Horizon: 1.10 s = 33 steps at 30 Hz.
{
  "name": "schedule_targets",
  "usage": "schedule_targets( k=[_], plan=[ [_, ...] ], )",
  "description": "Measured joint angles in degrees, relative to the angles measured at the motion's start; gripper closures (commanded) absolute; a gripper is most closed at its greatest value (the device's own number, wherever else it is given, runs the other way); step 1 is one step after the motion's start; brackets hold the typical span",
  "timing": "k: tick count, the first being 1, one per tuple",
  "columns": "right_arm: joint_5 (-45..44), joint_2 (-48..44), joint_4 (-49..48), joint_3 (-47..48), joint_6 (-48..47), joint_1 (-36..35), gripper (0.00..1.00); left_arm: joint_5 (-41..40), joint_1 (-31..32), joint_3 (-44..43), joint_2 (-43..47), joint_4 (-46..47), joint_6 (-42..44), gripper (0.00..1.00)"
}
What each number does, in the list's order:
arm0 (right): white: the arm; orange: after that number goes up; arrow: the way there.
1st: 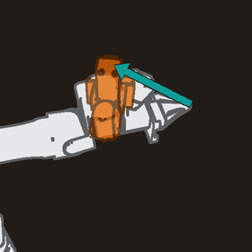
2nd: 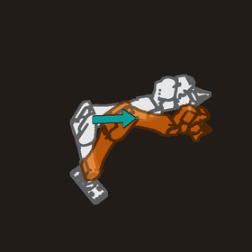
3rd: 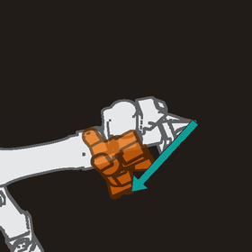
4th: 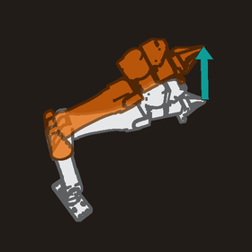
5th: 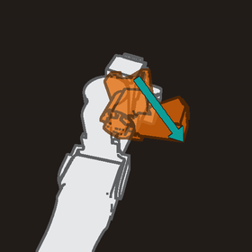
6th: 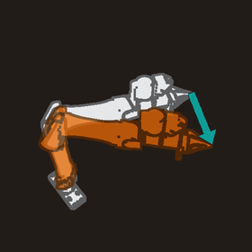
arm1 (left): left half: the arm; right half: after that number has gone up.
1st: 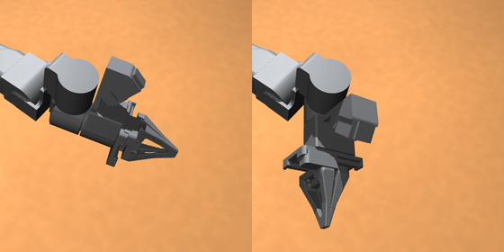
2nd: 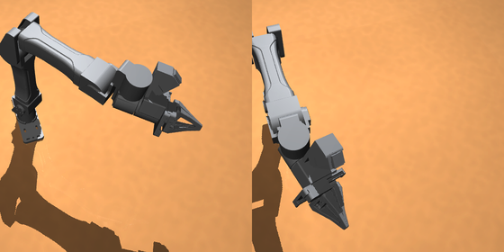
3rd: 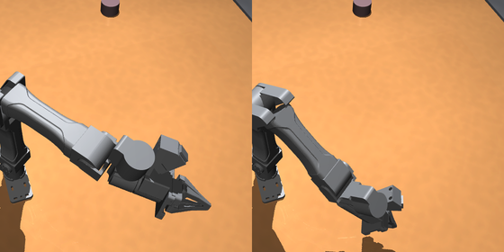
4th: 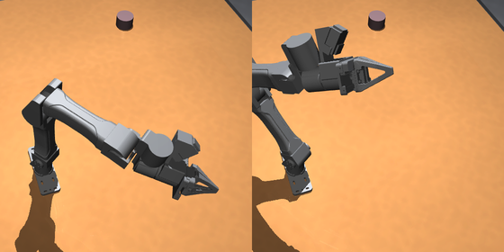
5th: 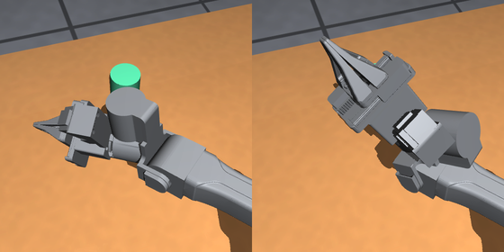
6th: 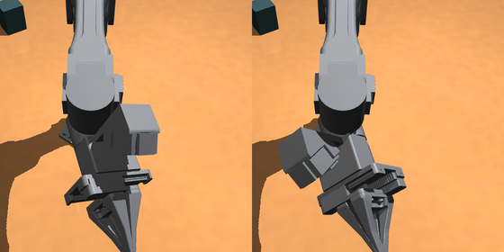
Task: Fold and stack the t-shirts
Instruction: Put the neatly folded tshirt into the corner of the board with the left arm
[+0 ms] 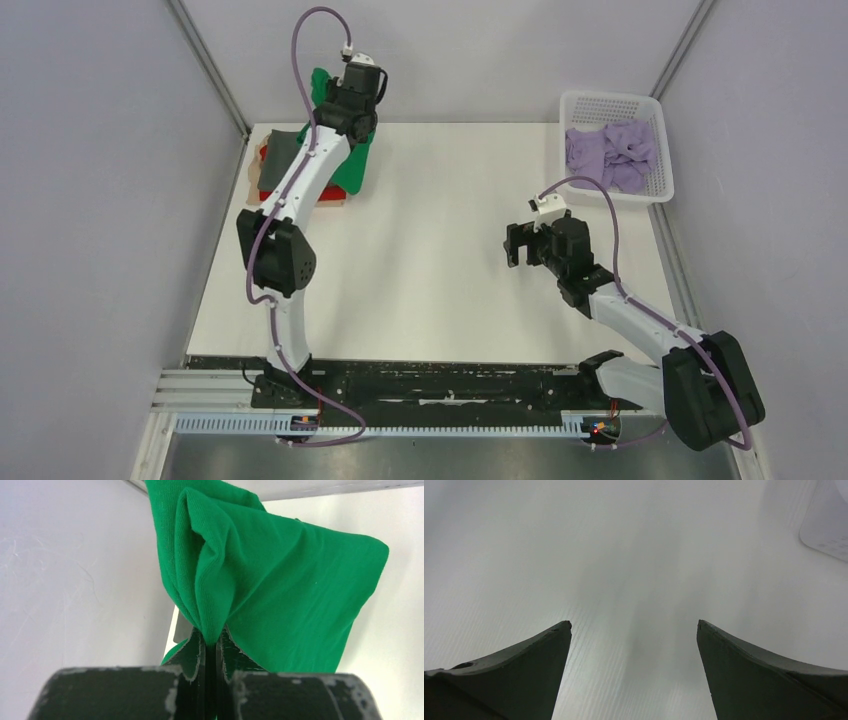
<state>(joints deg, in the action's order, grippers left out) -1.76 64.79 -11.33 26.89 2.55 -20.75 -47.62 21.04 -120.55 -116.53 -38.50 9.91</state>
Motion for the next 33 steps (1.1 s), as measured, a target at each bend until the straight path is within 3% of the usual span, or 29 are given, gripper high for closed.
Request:
schedule_targets(
  k=[9,18,33],
  plan=[
    [-1.7,-0.2,0.7,0.1,0.0,0.0,0.02,4.6,-8.5,1.3,-1.0,2.0,-0.9,0.98],
    [-4.5,0.7,1.8,0.9,-0.1,0.0,0.02,6.3,-11.6,1.6,-7.5,5.9,-0.8,0.98],
    [-7.8,2.1,2.6,1.1,-0.5,0.0,0.02,7.4,-17.5,-5.5,-17.0,6.3,-0.9,0.98]
  ],
)
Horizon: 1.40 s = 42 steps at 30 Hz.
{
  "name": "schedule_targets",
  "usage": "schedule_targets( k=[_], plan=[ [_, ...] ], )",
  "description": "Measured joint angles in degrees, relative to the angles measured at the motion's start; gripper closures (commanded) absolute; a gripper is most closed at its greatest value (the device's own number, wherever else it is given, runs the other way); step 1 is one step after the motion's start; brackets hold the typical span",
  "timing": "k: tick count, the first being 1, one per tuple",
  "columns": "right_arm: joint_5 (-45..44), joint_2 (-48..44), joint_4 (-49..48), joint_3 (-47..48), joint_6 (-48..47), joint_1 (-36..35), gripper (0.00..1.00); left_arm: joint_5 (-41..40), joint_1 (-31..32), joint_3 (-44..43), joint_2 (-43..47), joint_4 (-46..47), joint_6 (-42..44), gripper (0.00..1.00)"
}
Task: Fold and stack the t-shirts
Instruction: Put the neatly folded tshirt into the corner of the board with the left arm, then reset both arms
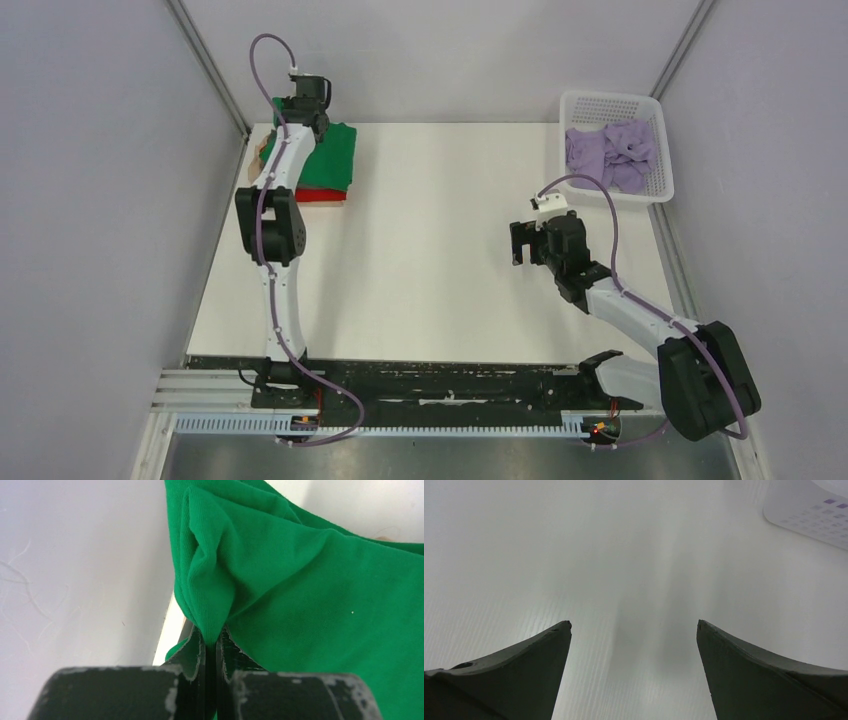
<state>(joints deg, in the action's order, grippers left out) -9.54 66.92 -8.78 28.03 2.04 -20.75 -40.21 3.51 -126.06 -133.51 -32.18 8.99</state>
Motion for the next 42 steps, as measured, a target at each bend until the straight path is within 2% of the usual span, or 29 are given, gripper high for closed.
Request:
schedule_targets(
  k=[15,20,21,22,23,24,25,34,40,42],
  plan=[
    [-1.0,1.9,0.7,0.8,-0.2,0.0,0.02,0.3,-3.1,0.0,-0.9,-2.0,-1.0,0.98],
    [-1.3,2.5,0.7,0.8,-0.2,0.0,0.02,-0.1,-4.3,0.0,-0.9,-2.0,-1.1,0.92],
    [-1.4,2.6,0.7,0.8,-0.2,0.0,0.02,-0.2,-4.6,0.0,-0.9,-2.0,-1.1,0.87],
    [-1.4,2.7,0.7,0.8,-0.2,0.0,0.02,-0.2,-4.8,0.0,-0.9,-2.0,-1.1,0.71],
    [-1.4,2.8,0.7,0.8,-0.2,0.0,0.02,-0.2,-5.0,-0.1,-0.9,-2.1,-1.1,0.43],
    [-1.5,2.8,0.7,0.9,-0.2,0.0,0.02,-0.3,-5.1,-0.2,-0.9,-2.1,-1.1,0.03],
    [-1.5,2.9,0.7,0.9,-0.2,0.0,0.02,-0.5,-5.2,-0.4,-0.9,-2.1,-1.0,0.01],
    [-2.0,3.1,0.7,1.1,0.0,0.0,0.02,0.4,-5.6,-1.6,-0.6,-3.8,-3.8,0.00],
    [-2.9,3.1,0.8,1.1,1.1,0.0,0.02,10.0,-5.4,-1.0,4.9,-8.4,-12.0,0.00],
    [-3.0,2.8,0.9,1.1,1.6,0.0,0.02,15.6,-4.9,3.1,11.5,-8.3,-16.3,0.00]
  ],
)
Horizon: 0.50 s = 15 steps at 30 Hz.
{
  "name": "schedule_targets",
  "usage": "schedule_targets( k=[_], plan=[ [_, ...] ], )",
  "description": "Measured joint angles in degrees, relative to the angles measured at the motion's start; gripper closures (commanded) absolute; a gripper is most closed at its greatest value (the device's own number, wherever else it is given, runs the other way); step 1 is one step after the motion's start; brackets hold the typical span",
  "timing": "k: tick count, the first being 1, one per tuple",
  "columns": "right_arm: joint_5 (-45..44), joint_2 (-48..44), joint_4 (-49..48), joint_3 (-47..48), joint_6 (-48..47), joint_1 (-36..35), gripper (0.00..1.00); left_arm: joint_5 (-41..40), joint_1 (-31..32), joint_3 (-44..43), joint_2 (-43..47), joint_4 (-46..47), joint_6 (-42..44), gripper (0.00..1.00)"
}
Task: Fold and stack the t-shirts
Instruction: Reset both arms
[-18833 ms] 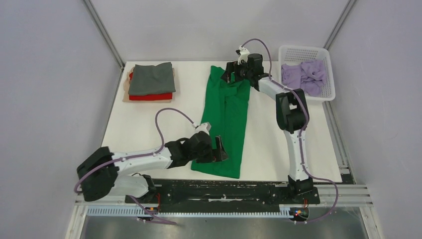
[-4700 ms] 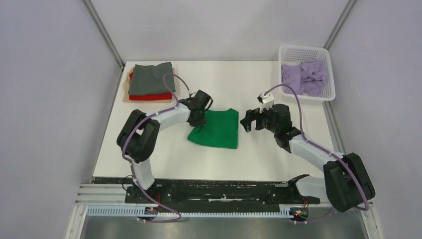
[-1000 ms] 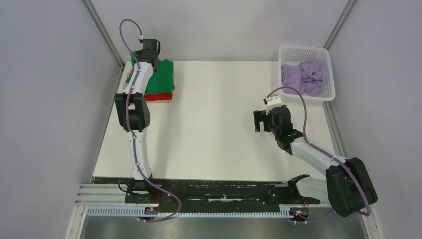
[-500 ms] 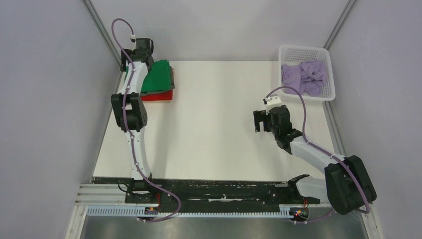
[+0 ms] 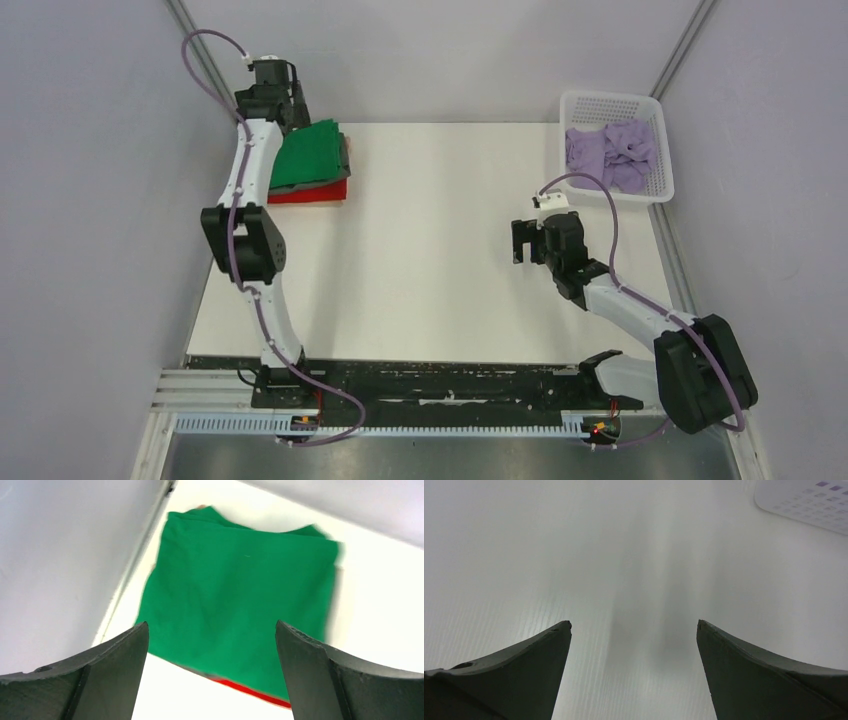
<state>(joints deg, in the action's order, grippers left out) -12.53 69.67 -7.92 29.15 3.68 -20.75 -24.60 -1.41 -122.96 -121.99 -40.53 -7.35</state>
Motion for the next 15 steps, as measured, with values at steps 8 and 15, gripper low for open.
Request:
schedule_targets(
  k=[8,15],
  plan=[
    [-0.4,-8.6,0.7,-2.3,3.4,0.0,0.02,7.8,12.3,34.7,32.8,12.9,-11.2,0.00],
    [-2.3,-19.7,1.2,-11.0,6.6,0.0,0.02,8.9,26.8,72.1,54.7,23.4,-19.3,0.00]
  ],
)
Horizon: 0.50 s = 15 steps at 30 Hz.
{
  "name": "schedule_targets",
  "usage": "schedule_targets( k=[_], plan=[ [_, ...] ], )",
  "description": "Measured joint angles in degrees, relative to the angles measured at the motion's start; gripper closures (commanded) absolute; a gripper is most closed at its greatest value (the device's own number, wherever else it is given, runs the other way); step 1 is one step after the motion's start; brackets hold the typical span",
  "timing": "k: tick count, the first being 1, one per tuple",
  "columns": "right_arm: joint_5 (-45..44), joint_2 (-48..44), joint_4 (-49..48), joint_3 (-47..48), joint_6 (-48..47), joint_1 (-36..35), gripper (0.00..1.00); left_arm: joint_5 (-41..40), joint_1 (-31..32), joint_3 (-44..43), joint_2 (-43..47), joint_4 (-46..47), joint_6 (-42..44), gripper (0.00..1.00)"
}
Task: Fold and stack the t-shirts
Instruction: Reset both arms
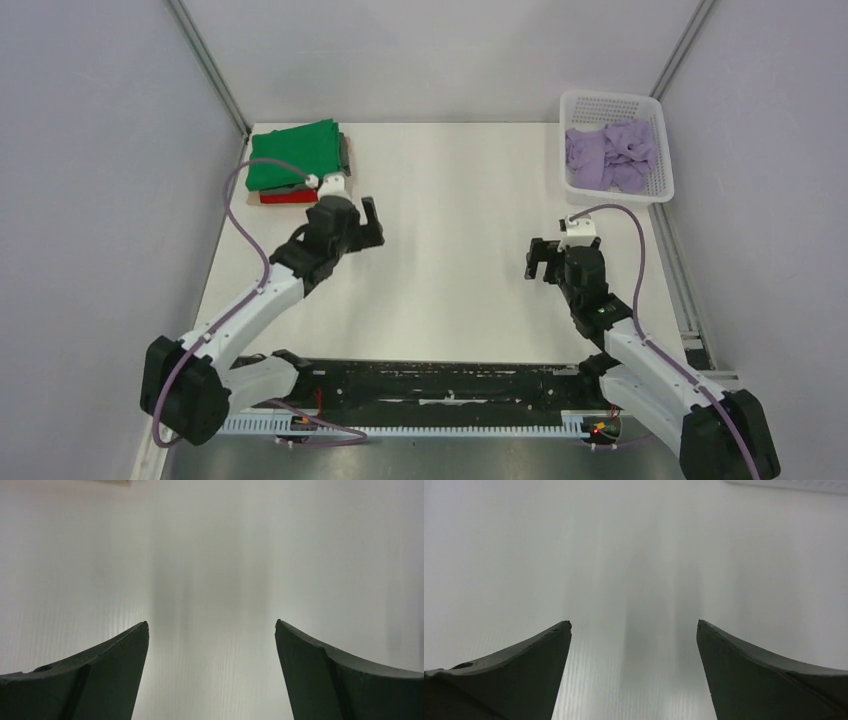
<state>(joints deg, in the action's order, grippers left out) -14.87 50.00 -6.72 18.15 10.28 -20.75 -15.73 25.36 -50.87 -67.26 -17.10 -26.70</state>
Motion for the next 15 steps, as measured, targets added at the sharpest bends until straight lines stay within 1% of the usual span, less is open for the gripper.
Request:
schedule_targets(
  k=[2,5,10,15],
  plan=[
    [-0.1,-2.9,-0.4,-2.8,0.7,0.0,0.02,-1.4,2.4,7.5,4.7,0.2,-2.0,0.00],
    [0.0,-7.0,-2.1,-7.3,1.4,0.0,0.02,-3.5,3.2,14.0,11.4,-0.4,-3.5,0.00],
    [-0.2,-10.0,-4.7,-12.6,1.7,0.0,0.02,-6.5,3.2,16.6,19.6,-0.3,-4.3,0.00],
    [-0.7,-10.1,-6.8,-13.3,1.7,0.0,0.02,-7.8,3.2,16.5,20.7,-0.1,-4.3,0.00]
  ],
)
